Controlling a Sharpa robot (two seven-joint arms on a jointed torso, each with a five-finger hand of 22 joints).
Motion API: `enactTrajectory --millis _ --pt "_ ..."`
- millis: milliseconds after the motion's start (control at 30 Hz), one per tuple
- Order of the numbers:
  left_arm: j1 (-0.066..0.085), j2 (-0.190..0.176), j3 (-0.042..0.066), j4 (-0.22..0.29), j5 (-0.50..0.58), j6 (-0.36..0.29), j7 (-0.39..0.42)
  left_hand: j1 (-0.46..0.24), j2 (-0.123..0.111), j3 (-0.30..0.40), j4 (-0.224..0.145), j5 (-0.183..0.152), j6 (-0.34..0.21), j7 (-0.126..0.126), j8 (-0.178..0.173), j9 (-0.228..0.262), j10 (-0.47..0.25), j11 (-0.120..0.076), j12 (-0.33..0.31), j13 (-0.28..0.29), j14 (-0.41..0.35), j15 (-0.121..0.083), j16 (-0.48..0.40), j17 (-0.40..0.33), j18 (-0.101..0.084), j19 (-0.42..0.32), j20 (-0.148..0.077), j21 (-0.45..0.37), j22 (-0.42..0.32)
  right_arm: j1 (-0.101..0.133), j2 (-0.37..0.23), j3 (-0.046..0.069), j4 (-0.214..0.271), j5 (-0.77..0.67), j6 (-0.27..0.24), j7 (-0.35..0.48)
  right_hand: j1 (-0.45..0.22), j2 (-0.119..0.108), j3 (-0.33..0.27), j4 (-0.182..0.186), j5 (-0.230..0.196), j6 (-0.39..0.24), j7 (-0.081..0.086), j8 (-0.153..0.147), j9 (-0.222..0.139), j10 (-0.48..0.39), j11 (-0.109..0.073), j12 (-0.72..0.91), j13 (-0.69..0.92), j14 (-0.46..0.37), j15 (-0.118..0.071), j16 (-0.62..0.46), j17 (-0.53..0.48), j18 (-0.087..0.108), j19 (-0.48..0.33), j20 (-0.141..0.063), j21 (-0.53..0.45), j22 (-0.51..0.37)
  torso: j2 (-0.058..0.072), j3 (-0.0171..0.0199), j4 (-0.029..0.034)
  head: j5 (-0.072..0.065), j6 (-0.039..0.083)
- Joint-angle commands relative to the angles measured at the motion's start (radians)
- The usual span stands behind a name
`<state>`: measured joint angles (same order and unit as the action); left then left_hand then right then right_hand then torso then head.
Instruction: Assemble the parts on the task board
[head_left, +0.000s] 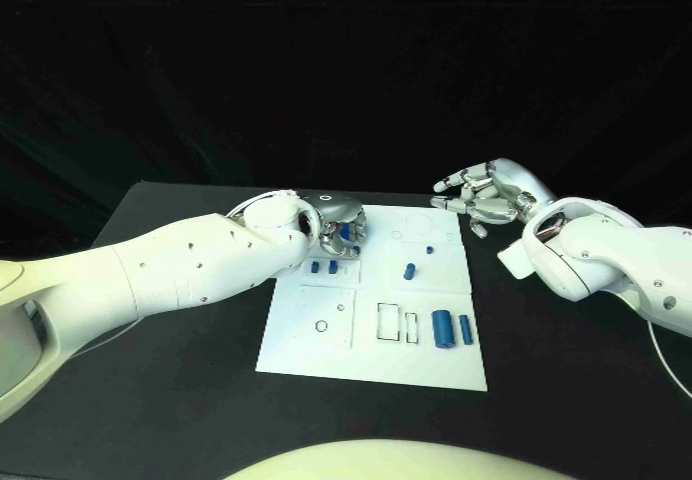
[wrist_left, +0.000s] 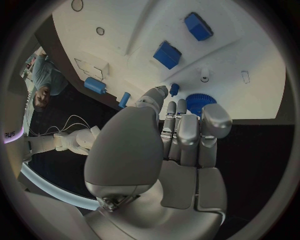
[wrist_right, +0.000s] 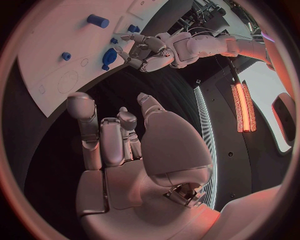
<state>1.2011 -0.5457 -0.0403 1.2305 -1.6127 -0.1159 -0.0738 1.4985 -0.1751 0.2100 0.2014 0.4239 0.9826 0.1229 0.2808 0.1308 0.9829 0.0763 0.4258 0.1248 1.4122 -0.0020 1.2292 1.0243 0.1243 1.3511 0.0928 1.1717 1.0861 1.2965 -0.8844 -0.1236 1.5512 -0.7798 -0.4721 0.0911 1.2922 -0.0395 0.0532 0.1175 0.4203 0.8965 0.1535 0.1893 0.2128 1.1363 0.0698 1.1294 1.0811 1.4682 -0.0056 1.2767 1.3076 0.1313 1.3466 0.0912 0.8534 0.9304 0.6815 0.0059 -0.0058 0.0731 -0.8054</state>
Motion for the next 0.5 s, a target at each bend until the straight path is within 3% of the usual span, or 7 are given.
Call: enactTrajectory --millis 33,500 --pt "-0.001 0.006 0.001 -0.006 -0.01 0.027 0.005 0.007 0.003 0.007 0.0 0.005 0.011 0.0 -0.008 -0.001 0.008 0.0 -0.006 -0.002 0.007 0.0 0.01 0.005 -0.019 0.01 -0.002 0.009 0.009 0.0 0.001 0.0 0.001 -0.002 -0.003 0.006 0.011 -0.002 0.005 0.0 0.005 -0.006 0.002 0.003 0.002 -0.004 -0.001 0.0 0.001 0.009 -0.004 -0.006 0.015 0.009 -0.009 -0.001 -0.007 0.0 0.0 0.0 0.0 -0.001 -0.001" --pt "-0.005 0.022 0.001 -0.035 -0.007 0.051 0.007 0.016 0.009 0.02 -0.004 0.005 0.018 0.001 -0.016 -0.002 0.02 -0.003 -0.014 -0.006 0.008 -0.003 0.013 0.001 -0.019 0.01 -0.005 0.013 0.014 0.0 0.002 0.001 0.004 -0.002 -0.002 0.006 0.011 -0.002 0.005 0.0 0.005 -0.005 0.002 0.003 0.002 -0.003 -0.001 -0.001 -0.001 0.009 -0.004 -0.007 0.015 0.009 -0.009 -0.001 -0.007 -0.001 0.0 0.0005 -0.0003 -0.003 -0.002"
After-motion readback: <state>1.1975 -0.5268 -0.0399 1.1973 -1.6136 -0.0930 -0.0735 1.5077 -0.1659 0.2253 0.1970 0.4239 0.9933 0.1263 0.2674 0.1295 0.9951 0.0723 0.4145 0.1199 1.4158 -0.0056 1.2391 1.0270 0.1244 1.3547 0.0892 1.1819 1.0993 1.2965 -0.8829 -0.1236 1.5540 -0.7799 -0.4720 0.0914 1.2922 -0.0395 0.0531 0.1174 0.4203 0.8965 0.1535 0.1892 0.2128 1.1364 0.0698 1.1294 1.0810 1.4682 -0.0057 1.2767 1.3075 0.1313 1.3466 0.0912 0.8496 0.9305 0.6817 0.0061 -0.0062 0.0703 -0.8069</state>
